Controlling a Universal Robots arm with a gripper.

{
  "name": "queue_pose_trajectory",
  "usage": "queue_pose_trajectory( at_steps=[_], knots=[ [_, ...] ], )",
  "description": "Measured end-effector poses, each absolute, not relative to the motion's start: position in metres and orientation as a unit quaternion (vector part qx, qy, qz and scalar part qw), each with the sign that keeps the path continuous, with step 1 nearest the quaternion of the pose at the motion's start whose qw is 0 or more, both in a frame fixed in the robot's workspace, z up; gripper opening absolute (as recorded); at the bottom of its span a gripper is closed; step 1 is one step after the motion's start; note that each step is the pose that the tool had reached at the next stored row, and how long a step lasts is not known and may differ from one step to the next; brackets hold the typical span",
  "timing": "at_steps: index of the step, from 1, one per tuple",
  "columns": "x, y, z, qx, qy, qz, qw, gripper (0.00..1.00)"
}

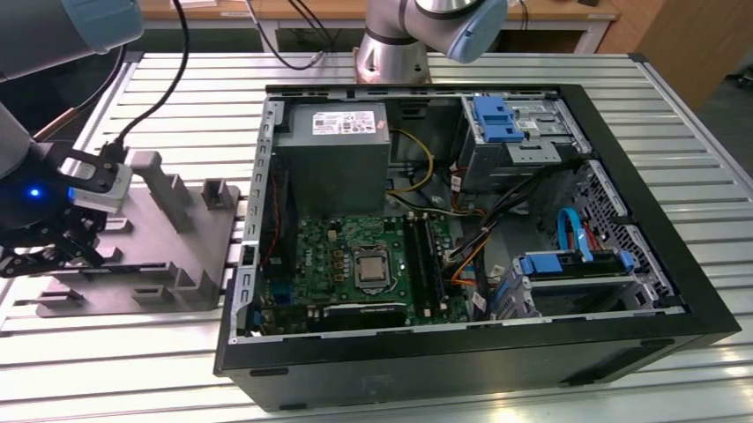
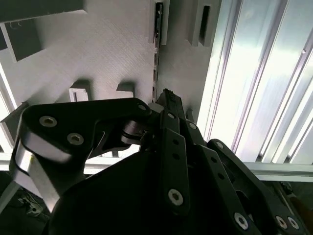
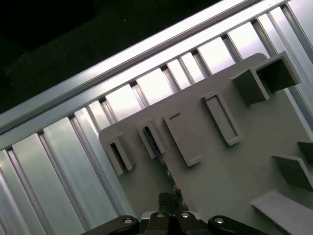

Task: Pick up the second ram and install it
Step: 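Pick up the second ram and move it above second insertion slot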

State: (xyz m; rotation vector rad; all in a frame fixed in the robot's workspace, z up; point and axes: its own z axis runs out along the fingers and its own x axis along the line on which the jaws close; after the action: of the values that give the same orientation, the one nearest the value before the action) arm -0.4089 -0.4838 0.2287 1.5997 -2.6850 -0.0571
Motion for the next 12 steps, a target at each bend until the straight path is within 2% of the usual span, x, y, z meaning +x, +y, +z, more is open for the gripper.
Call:
queue_pose_trajectory(
  at_steps=[12],
  knots=[
    [-0.4089, -0.4838, 0.2287, 0.558, -0.829, -0.018, 0.009, 0.11]
  ],
)
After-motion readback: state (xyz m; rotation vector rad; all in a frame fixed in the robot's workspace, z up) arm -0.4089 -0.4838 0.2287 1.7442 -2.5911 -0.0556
